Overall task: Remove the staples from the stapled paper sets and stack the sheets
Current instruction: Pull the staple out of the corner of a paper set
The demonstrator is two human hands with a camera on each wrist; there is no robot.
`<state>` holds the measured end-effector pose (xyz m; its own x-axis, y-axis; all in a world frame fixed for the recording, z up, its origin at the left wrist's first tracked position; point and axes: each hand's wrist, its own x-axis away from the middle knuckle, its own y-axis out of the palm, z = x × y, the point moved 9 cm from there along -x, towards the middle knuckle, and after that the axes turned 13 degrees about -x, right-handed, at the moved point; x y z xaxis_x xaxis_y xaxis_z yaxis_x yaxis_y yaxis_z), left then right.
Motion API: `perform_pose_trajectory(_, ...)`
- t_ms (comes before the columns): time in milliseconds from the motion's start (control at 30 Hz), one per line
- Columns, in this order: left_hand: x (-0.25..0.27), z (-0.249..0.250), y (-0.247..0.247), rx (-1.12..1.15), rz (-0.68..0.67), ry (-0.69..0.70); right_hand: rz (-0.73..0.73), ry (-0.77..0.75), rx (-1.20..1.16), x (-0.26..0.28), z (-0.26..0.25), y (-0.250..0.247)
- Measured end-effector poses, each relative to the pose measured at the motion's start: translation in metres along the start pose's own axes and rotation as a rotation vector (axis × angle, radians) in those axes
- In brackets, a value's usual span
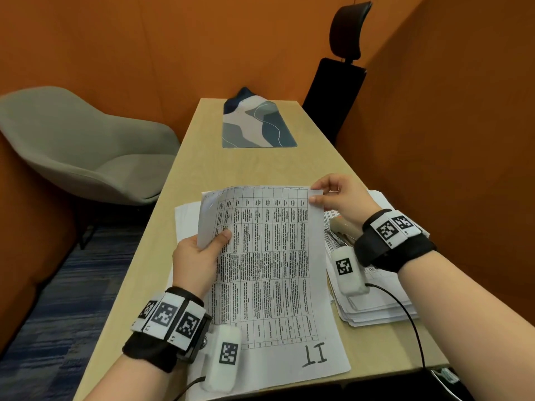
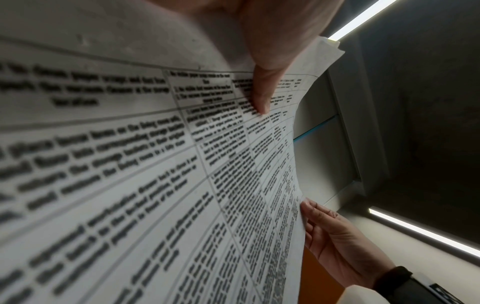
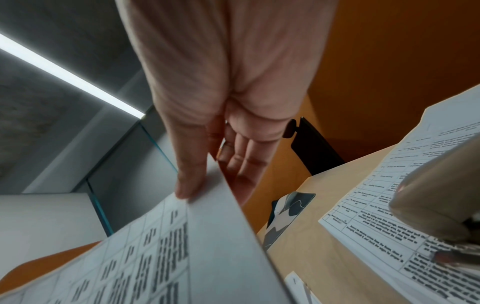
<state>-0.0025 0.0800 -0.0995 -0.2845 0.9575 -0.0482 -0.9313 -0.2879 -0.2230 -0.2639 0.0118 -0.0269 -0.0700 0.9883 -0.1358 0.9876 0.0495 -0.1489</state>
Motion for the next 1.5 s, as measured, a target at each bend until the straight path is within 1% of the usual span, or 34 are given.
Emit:
perform_pose_trajectory(133,0.0,-0.001,0.001,0.014,-0.006,0.002,-0.028,0.048,0.007,0.002,0.004,0.0)
perform_pose_trajectory(267,0.001,0.001,0.002,0.034,-0.019,-0.003,0.036,-0.014,-0.069,0.005,-0.004,-0.003)
perform_pose_trajectory(400,0.001,0.001,0.003,0.041,-0.03,-0.002,0.067,-0.059,-0.035,0.007,-0.008,-0.005)
perform_pose_trajectory(467,0.001,0.0,0.003,0.044,-0.034,-0.006,0.074,-0.064,-0.055,0.007,-0.008,-0.005)
perform_pose_trajectory(567,0.001,-0.001,0.004,0.036,-0.033,0.003,0.063,-0.041,-0.111,0.007,-0.006,-0.004)
perform_pose_trajectory(633,0.001,-0.001,0.004,0.032,-0.028,0.011,0.054,-0.034,-0.106,0.007,-0.005,-0.003)
perform_pose_trajectory(767,0.001,0.001,0.002,0.018,-0.018,0.03,0.04,-0.05,-0.162,0.009,-0.007,-0.003)
perform_pose_trajectory(900,0.002,0.003,0.003,0.017,-0.028,0.042,0.033,-0.066,-0.151,0.005,-0.005,-0.003)
perform_pose_trajectory(1033,0.003,0.002,0.005,0.012,-0.077,0.033,0.038,-0.036,-0.172,0.0,-0.002,-0.005)
perform_pose_trajectory(1133,0.002,0.003,0.007,-0.03,-0.09,0.045,0.078,-0.004,-0.194,-0.002,0.002,-0.009)
perform_pose_trajectory(1167,0.002,0.003,0.006,-0.042,-0.077,0.048,0.092,0.03,-0.164,-0.004,0.008,-0.011)
perform_pose_trajectory(1200,0.001,0.003,0.005,-0.051,-0.06,0.047,0.095,0.089,-0.069,-0.005,0.017,-0.015)
perform_pose_trajectory(1233,0.0,0.001,0.005,-0.056,-0.045,0.04,0.07,0.165,0.139,-0.005,0.027,-0.018)
perform_pose_trajectory(1300,-0.002,-0.003,0.004,-0.074,-0.029,0.026,-0.087,0.392,0.709,0.004,0.055,-0.023)
perform_pose_trajectory(1333,-0.003,-0.005,0.004,-0.084,-0.025,0.02,-0.148,0.485,0.93,0.01,0.066,-0.029)
perform_pose_trajectory(1367,-0.002,-0.006,0.004,-0.089,-0.024,0.015,-0.192,0.536,1.094,0.014,0.073,-0.034)
perform_pose_trajectory(1400,-0.002,-0.006,0.004,-0.089,-0.023,0.012,-0.18,0.551,1.144,0.014,0.079,-0.039)
perform_pose_trajectory(1500,-0.002,-0.005,0.005,-0.097,-0.023,0.019,0.064,0.565,1.003,0.009,0.082,-0.057)
